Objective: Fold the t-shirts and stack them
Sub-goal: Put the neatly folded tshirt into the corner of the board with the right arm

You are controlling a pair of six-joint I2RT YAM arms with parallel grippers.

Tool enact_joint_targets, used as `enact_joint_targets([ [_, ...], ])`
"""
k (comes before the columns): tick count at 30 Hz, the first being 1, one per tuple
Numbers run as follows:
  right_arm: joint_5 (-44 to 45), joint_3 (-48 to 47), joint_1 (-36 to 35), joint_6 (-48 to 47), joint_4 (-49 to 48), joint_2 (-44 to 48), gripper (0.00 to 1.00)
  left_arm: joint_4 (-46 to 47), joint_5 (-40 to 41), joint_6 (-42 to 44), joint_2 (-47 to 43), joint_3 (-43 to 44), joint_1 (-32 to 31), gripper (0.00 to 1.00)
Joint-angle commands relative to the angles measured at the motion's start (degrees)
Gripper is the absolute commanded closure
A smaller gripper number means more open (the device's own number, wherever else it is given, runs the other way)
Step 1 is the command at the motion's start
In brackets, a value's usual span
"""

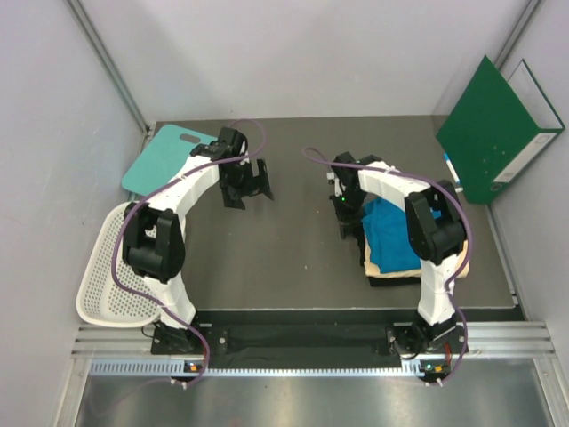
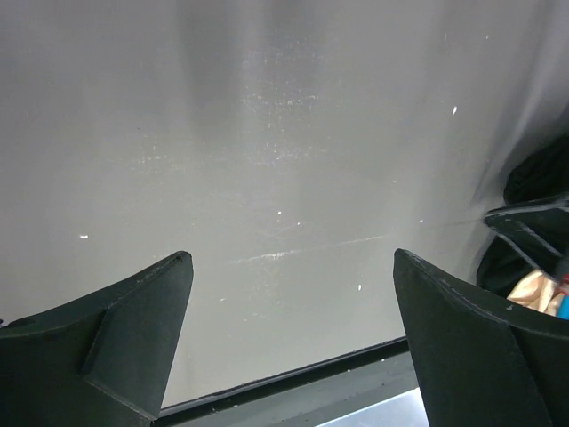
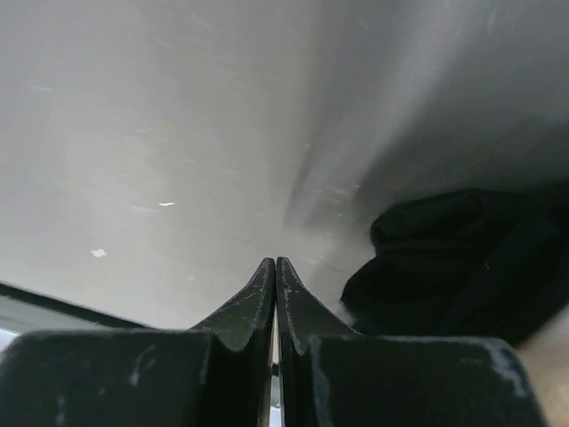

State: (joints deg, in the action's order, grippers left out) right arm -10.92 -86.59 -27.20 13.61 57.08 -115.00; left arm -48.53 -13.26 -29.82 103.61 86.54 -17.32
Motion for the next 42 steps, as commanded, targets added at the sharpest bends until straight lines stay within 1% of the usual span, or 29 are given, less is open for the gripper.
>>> enact_joint_targets([
  [1,4.0,6.4,1.1,1.4,0.0,3.2,1.0,0.1,-1.1,1.1,-2.4,-0.1,0.1,0.01],
  [5,5.5,14.8,4.5,2.4,-2.4,4.8,1.0,0.3,-1.4,1.1,-1.9,0.0,0.1,0.01],
  [7,6.3,17.0,5.8,3.0,-3.3,5.1,1.0,0.4,-1.9,1.1,-1.7,-0.1,0.1,0.01],
  [11,7.2,21.2,10.7,3.6,-5.9,6.0,1.0,0.5,-2.2,1.1,-1.6,-0.3,0.1,0.01],
  [16,12.3,22.4,15.5,3.2,-5.0,7.3,1.0,0.7,-2.4,0.8,-1.8,-0.8,0.1,0.01],
  [22,18.9,23.0,19.3,2.2,-2.4,9.0,1.0,1.5,-2.8,0.0,-1.7,-0.8,0.1,0.01],
  [27,22.1,24.4,20.5,2.6,-1.4,10.8,1.0,1.9,-3.5,-0.4,-0.7,0.0,0.1,0.01],
  [29,21.9,25.6,21.3,3.0,-1.6,11.5,1.0,1.9,-3.4,-0.6,-0.5,0.6,0.1,0.01],
  [32,20.1,26.4,21.4,3.2,-1.7,12.9,1.0,2.0,-3.7,-0.8,-0.2,1.2,0.1,0.01],
  [35,18.0,25.2,20.5,2.8,-0.6,14.7,1.0,1.9,-3.8,-0.9,0.2,1.5,0.1,0.01],
  [39,16.0,23.4,17.6,3.4,0.8,17.9,1.0,2.0,-3.9,-0.8,0.5,1.9,0.1,0.01],
  [42,12.7,25.8,16.7,4.6,-0.1,17.9,1.0,1.9,-4.2,-1.0,0.9,2.1,0.1,0.01],
])
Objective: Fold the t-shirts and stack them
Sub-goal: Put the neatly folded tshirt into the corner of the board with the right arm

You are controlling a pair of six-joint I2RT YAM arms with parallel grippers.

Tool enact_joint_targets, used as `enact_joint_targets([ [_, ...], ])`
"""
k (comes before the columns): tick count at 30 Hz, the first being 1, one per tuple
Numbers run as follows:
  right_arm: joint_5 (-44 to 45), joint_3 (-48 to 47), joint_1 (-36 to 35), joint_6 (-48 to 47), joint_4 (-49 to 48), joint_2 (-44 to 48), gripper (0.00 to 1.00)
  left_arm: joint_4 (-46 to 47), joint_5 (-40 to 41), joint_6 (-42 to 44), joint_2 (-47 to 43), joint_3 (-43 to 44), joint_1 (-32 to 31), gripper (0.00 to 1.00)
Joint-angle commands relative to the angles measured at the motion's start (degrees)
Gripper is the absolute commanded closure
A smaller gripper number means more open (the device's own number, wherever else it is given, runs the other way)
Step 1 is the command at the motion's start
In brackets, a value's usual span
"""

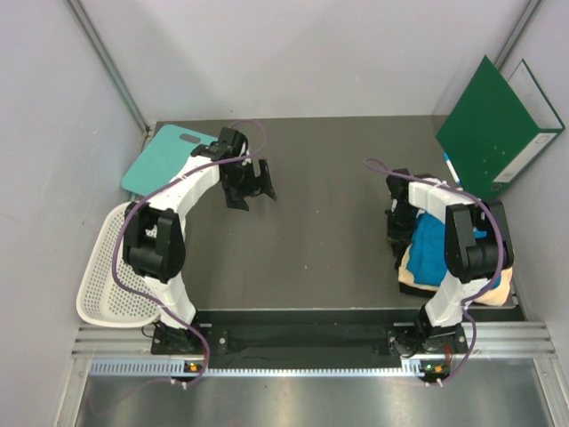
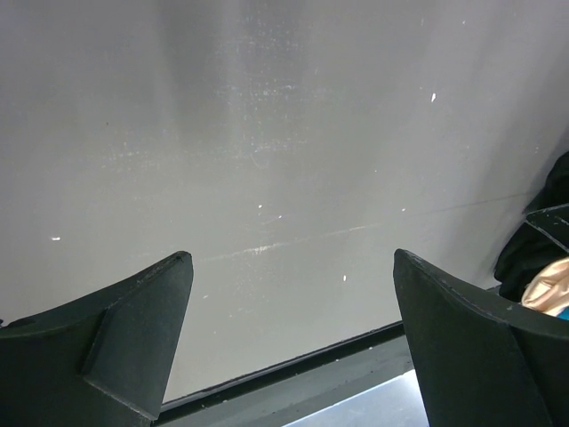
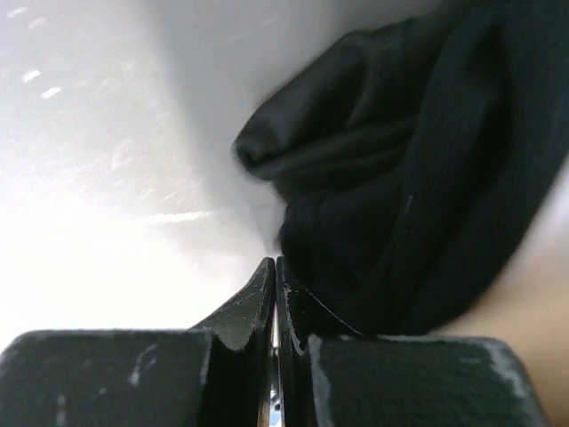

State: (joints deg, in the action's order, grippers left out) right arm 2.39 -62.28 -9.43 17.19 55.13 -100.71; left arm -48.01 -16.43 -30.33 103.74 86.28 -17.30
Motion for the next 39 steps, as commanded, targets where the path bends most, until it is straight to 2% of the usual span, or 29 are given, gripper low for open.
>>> enact_joint_targets([
  [1,-1.4,4.0,-1.2,2.0,1.0,3.5,1.0,1.5,-1.2,-0.9,0.8,2.4,0.1,0.01],
  [6,-7.9,12.4,-1.2,4.3,-4.2,3.1,1.0,1.6,-1.9,-1.1,0.8,2.4,0.1,0.01],
  [10,-8.7,17.5,-1.2,6.8,-6.4,4.4,1.0,1.3,-2.2,-1.1,0.4,2.1,0.0,0.01],
  [23,-2.7,17.9,2.9,11.4,-2.3,11.1,1.0,1.8,-3.7,-0.7,-0.1,1.0,0.0,0.01],
  [27,1.3,15.8,3.5,11.1,0.0,11.8,1.0,1.5,-3.6,-0.3,0.1,1.9,0.0,0.01],
  [32,0.6,11.8,3.5,9.3,1.8,14.0,1.0,1.4,-3.6,0.0,0.8,2.7,0.0,0.01],
  [38,-4.0,-4.1,2.3,4.3,4.5,16.5,0.99,0.3,-1.2,1.7,0.8,4.6,0.1,0.01],
  [39,-4.1,-8.7,2.1,3.2,4.5,16.4,0.91,0.1,-0.9,2.5,0.8,5.3,0.1,0.01],
])
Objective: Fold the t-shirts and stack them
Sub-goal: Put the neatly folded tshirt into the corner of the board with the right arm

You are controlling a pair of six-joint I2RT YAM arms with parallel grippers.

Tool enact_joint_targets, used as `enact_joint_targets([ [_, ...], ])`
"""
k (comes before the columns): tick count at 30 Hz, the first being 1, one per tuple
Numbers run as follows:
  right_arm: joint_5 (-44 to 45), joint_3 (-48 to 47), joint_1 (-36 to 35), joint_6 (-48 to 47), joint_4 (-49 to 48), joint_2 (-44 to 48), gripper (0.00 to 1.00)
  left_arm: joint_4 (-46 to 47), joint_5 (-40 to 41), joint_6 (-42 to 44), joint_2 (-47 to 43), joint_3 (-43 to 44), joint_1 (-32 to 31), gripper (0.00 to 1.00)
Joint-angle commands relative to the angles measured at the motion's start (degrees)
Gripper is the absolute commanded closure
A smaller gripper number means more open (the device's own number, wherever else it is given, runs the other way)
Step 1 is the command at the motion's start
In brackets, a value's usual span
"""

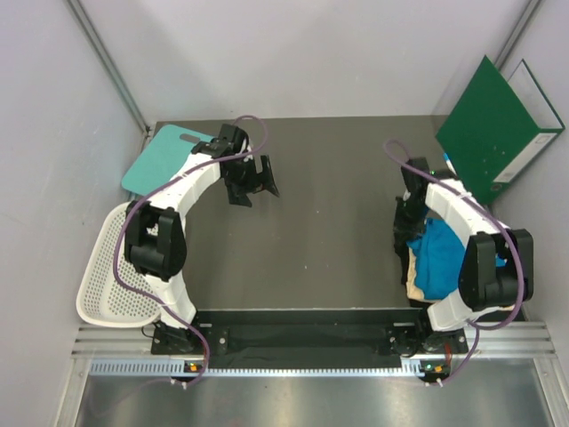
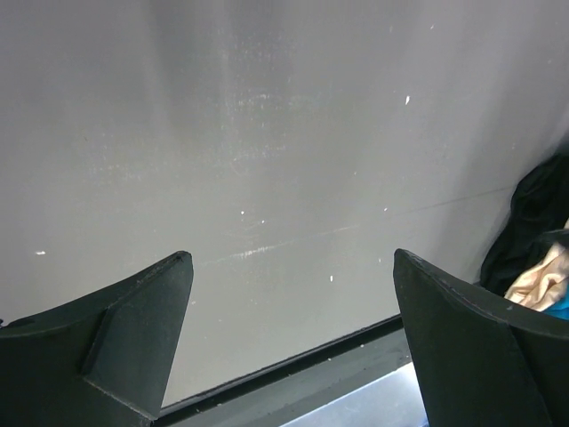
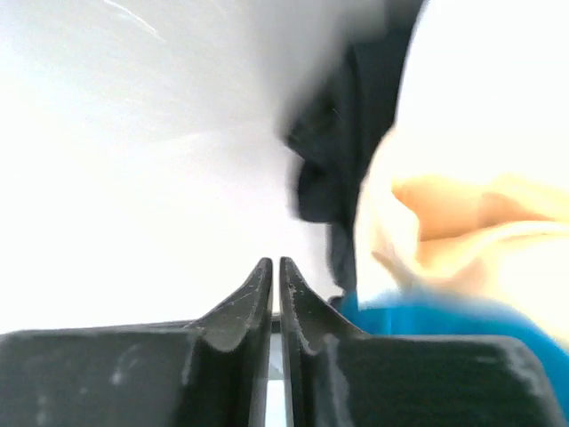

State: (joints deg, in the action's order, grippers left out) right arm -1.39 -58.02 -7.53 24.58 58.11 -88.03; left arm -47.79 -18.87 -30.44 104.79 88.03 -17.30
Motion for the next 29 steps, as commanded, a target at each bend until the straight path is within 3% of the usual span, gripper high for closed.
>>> enact_joint_targets([
  [1,-0.2,-15.3,0.1,-4.6,0.9,3.5,0.84,-0.5,2.0,3.0,0.0,4.0,0.1,0.01],
  [2,-0.5,-19.2,0.1,-5.1,0.3,3.2,0.75,-0.8,3.2,3.3,0.2,5.0,0.1,0.01],
  [3,-0.5,-21.1,0.0,-6.0,-0.6,3.0,0.57,-1.0,3.8,4.0,0.3,5.5,0.1,0.01],
  [5,-0.6,-25.5,0.0,-7.0,-3.6,1.4,0.41,-1.9,5.1,5.0,1.3,7.5,0.1,0.01],
  [6,-0.5,-27.0,0.0,-7.3,-4.5,0.4,0.28,-2.3,6.4,5.3,1.6,8.2,0.1,0.01],
  [8,-0.3,-31.3,-0.1,-8.0,-6.4,-4.1,0.19,-3.0,8.0,6.1,2.8,10.3,0.1,0.01],
  [9,-0.5,-33.1,-0.3,-8.2,-6.8,-6.0,0.1,-3.3,9.4,6.4,3.7,11.0,0.1,0.01],
  [12,-1.5,-39.8,-0.9,-9.1,-8.5,-13.8,0.0,-4.1,11.5,6.9,5.9,14.0,0.3,0.01],
  [20,-4.1,-57.4,-2.4,-10.6,-10.2,-30.2,0.0,-4.6,12.6,6.4,12.2,19.2,3.7,0.01],
  [29,-5.7,-59.4,-2.8,-9.8,-12.7,-35.4,0.0,-0.9,8.9,8.1,16.6,21.9,7.7,0.01],
])
